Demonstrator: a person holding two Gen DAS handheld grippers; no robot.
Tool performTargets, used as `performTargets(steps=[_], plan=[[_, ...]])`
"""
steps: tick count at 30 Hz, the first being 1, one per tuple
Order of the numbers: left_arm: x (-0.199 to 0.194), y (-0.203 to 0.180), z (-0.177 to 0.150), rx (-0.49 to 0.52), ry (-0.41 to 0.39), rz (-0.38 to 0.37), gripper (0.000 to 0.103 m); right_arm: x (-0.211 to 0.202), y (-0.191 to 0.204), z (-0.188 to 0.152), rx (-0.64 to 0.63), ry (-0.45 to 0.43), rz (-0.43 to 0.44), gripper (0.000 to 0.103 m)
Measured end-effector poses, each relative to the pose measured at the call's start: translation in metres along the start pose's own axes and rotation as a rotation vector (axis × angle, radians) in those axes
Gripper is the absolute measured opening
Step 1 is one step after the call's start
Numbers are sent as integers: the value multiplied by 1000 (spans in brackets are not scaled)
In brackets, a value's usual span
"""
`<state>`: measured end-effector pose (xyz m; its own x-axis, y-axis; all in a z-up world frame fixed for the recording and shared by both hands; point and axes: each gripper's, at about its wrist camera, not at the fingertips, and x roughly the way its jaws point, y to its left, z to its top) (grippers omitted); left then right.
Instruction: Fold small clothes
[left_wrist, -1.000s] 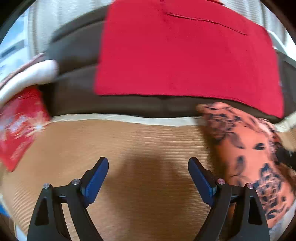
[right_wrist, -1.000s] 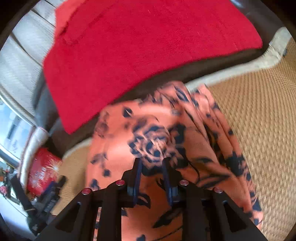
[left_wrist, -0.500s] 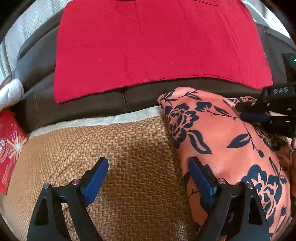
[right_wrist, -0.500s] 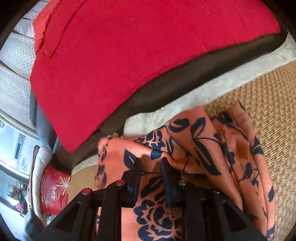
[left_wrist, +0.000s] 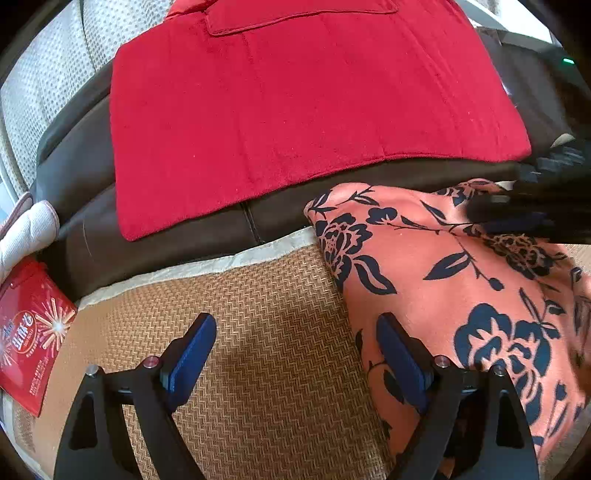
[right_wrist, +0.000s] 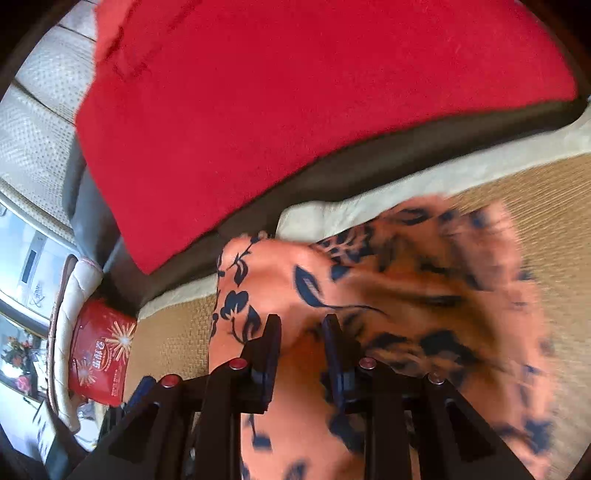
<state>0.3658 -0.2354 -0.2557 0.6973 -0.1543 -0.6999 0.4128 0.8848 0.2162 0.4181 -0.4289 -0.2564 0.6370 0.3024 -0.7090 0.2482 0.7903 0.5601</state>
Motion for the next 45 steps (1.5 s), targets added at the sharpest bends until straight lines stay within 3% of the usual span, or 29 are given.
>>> performTargets(steps=[6,8,11,14,16,17,18,19,22,26,29,31,32,33,34,37,45], plan=[[-36,16,-3,-70,-64,-117,89,-64,-27,-24,16,-36,-78,29],[-37,15,-7,-78,-36,-196,92,-70,-37,-41,33,2,-70,30],[-15,2,-19,-32,88,-296,94,-58,-43,-60,15,47,-75,34],[-14,6,-19,-63,86,-300,94,-63,-34,-60,-40,40,-104,34],[-20,18,-14,-114,67,-338,94,-77,-37,-57,-31,-1,-45,36],[-19,22,-12,-133,59,-344,94,-84,-39,-55,-27,-32,-37,42],[-18,27,-9,-156,58,-352,94,-89,-42,-52,-23,-56,-43,67],[-17,30,-8,-174,65,-370,94,-95,-48,-48,-12,-84,-52,77],[-4,41,-5,-244,104,-426,94,-104,-71,-41,38,-140,-11,81],[5,45,-8,-264,128,-376,94,-101,-92,-40,99,-161,1,81],[-2,32,-9,-170,103,-242,94,-100,-79,-41,45,-176,-5,76],[0,18,-10,-90,76,-156,94,-90,-65,-44,-7,-165,-71,55],[-3,13,-10,-64,60,-127,94,-81,-64,-45,-11,-128,-93,39],[-6,8,-11,-40,45,-98,94,-66,-65,-49,-3,-68,-101,37],[-10,5,-11,-17,32,-78,94,-56,-66,-52,-8,-29,-119,37],[-15,2,-11,25,10,-44,94,-57,-58,-53,-62,-43,-152,36],[-11,5,-10,10,18,-61,94,-75,-65,-42,-9,-118,-83,40]])
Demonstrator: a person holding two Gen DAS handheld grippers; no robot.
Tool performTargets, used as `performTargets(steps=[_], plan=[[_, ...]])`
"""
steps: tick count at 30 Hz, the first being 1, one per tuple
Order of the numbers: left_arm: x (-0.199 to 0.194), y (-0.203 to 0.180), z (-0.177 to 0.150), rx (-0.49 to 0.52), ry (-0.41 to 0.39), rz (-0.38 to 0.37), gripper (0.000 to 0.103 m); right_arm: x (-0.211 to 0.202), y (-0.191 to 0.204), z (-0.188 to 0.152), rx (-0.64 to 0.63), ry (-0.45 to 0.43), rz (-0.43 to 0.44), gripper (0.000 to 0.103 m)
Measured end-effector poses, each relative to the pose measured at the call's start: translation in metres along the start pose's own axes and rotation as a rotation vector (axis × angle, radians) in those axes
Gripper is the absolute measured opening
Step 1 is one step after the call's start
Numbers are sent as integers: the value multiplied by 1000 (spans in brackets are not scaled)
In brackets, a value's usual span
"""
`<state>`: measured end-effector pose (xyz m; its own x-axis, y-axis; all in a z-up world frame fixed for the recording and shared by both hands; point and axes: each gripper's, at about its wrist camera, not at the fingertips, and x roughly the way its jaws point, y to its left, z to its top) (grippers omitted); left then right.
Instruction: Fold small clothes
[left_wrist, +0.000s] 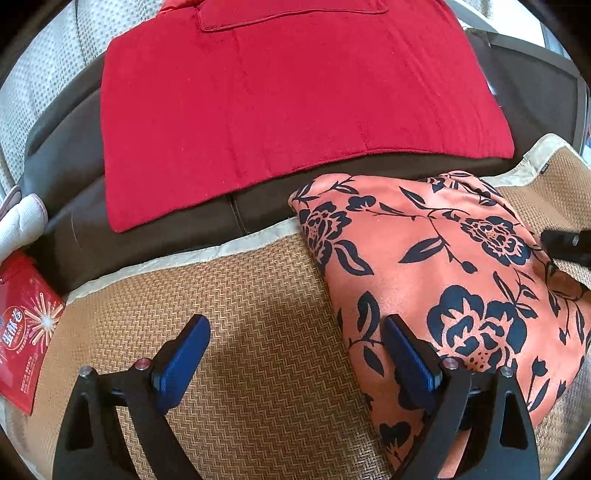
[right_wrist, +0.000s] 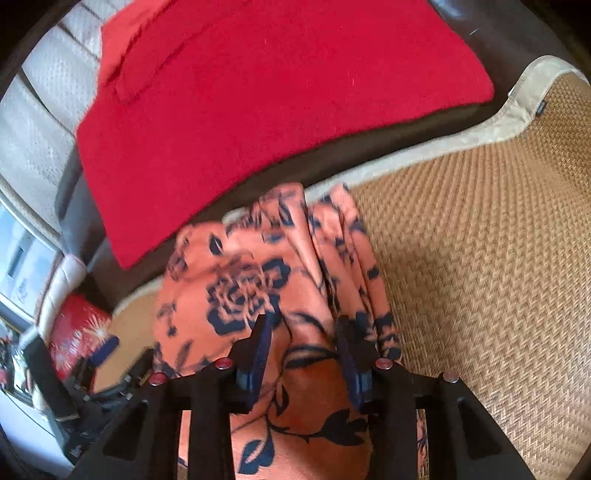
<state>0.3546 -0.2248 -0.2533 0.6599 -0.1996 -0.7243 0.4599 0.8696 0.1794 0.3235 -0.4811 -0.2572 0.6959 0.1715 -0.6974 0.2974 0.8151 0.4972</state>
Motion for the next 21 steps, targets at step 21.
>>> performTargets(steps=[21], plan=[[15,13,9,-126,27,-39,99,12,5,4,-28,-34,48,67]])
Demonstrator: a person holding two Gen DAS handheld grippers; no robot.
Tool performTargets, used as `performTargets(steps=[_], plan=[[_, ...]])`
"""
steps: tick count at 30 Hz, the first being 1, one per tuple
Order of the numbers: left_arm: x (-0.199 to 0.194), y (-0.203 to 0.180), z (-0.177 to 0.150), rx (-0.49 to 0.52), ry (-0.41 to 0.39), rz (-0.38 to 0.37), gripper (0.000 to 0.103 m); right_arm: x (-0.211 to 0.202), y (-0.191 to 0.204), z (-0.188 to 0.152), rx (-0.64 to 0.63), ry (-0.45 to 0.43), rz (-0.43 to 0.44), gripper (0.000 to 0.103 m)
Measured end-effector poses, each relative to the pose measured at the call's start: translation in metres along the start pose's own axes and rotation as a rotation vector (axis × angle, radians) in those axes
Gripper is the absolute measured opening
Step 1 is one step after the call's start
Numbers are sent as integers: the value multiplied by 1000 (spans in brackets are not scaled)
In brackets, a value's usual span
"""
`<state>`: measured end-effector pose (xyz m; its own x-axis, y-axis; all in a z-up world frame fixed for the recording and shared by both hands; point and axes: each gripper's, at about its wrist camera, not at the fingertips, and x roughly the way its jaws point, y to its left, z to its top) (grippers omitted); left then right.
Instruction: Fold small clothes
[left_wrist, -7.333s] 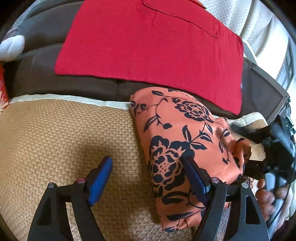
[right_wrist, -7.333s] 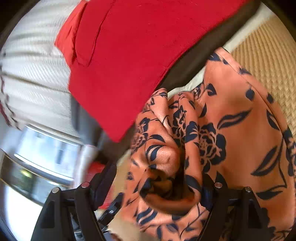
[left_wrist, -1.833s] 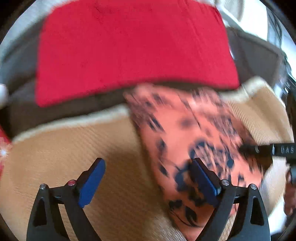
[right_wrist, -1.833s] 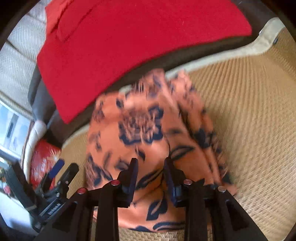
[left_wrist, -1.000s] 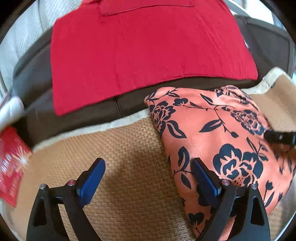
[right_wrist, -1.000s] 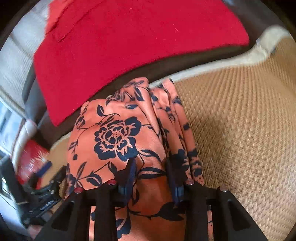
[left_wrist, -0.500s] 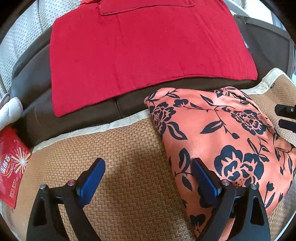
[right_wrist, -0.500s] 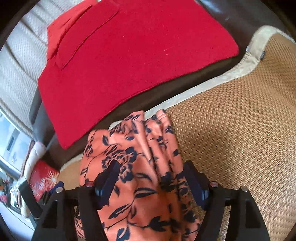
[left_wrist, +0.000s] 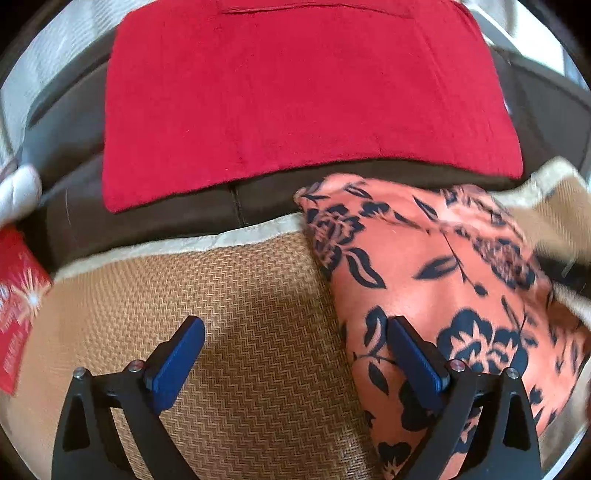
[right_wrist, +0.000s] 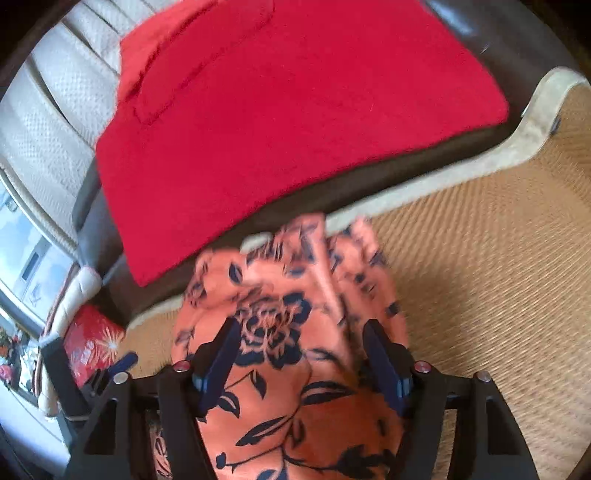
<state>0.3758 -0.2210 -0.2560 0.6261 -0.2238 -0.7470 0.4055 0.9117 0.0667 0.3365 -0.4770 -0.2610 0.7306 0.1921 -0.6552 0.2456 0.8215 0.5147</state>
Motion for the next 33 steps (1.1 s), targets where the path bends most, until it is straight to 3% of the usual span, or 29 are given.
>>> performTargets(steps=[2,4,8,15,17,21,24,28,31,33], plan=[[-1,5,2,-26,-14,6,99,22,1,-6,-11,75,-55,66],[6,4,1,-15,-1,5,99,24,8,-5,-49,67,-78,65],[27,-6,-5,42,47,20,100,11,4,6,18,10,-13,66],[29,-1,0,30,52,3,101,12,11,36,25,-37,-77,66],[28,0,-1,43,44,8,101,25,16,45,11,-15,-154,66],[22,1,0,56,21,5,101,72,-3,49,59,117,-280,60],[11,7,2,55,-30,32,101,63,2,51,57,74,-290,53],[12,13,0,47,-8,22,101,35,34,49,7,-34,-257,51],[20,9,-4,70,28,36,101,29,60,56,-10,-60,-119,50],[23,7,-5,85,41,30,101,36,78,59,-23,-25,-39,39]])
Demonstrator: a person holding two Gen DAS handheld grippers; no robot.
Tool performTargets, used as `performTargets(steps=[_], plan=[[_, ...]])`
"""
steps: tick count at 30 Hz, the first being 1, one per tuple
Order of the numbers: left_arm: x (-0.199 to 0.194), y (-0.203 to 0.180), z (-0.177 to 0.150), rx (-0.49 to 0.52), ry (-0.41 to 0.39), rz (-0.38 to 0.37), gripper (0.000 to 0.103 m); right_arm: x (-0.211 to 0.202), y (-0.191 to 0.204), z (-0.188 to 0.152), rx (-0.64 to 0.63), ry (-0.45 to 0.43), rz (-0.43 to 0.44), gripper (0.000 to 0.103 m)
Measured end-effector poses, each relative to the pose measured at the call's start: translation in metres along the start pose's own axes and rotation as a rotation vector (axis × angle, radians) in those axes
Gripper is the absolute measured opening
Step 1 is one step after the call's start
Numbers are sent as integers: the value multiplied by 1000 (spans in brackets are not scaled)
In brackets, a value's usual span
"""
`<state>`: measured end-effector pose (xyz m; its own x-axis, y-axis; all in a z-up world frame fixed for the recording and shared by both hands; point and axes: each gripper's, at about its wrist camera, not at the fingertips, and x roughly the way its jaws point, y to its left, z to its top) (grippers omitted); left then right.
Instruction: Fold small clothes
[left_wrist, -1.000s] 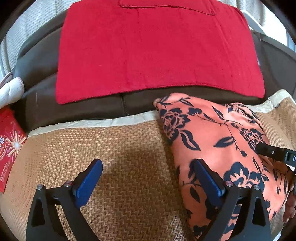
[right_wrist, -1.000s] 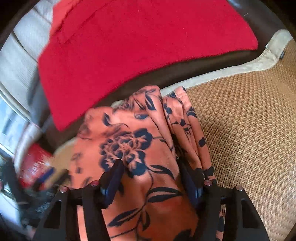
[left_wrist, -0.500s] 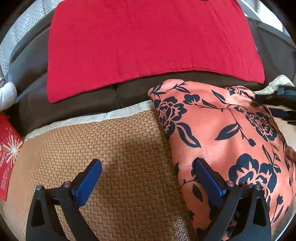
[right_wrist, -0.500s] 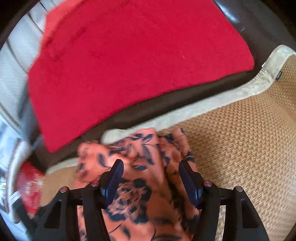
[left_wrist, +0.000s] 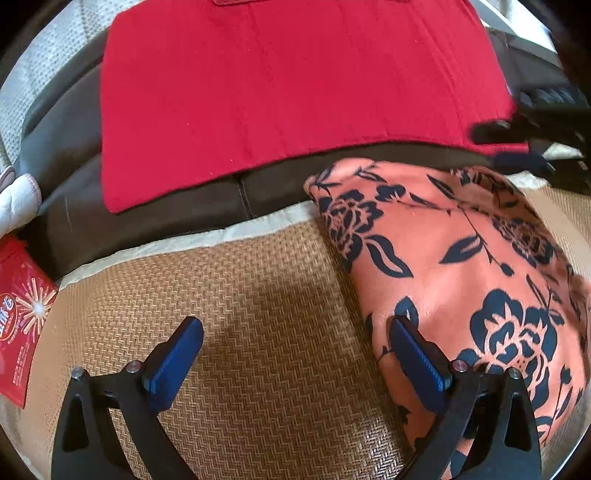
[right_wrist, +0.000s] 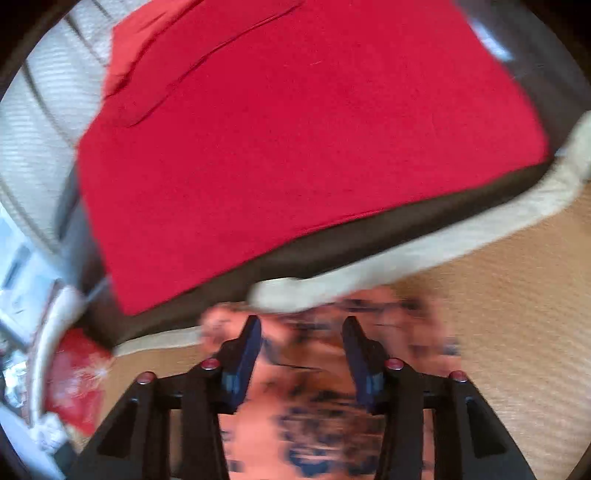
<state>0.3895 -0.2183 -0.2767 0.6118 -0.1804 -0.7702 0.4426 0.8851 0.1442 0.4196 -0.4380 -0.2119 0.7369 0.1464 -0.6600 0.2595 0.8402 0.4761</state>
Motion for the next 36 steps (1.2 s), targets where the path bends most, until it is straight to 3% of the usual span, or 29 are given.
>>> performTargets(steps=[3,5,7,9,13,15,19,20,24,30,33,36], plan=[[3,6,1,-17,13,-27,101,36,13,-1,-12,107,-42,39],[5,12,1,-36,19,-43,101,69,0,-7,32,200,-105,32],[6,17,0,-39,14,-36,101,76,-5,-9,43,201,-108,27],[2,22,-1,-43,-6,-35,101,66,3,-5,44,181,-87,31],[-10,32,0,-73,-50,-84,101,41,35,3,-24,130,73,31],[-12,34,-2,-66,-54,-112,101,51,54,0,-59,169,134,31],[-4,32,-7,-32,-30,-121,101,102,62,-25,-106,337,51,30],[-3,32,-7,-33,-24,-133,101,106,56,-27,-79,340,71,30],[-3,40,-5,-61,-27,-176,101,67,42,-20,1,267,154,30],[-19,31,-4,-60,-62,-269,101,-28,-7,-32,80,95,161,32],[-29,10,-5,-9,-70,-277,101,-60,-31,-53,115,84,97,32],[-22,-11,-11,42,-29,-254,101,-68,-57,-76,166,121,107,32]])
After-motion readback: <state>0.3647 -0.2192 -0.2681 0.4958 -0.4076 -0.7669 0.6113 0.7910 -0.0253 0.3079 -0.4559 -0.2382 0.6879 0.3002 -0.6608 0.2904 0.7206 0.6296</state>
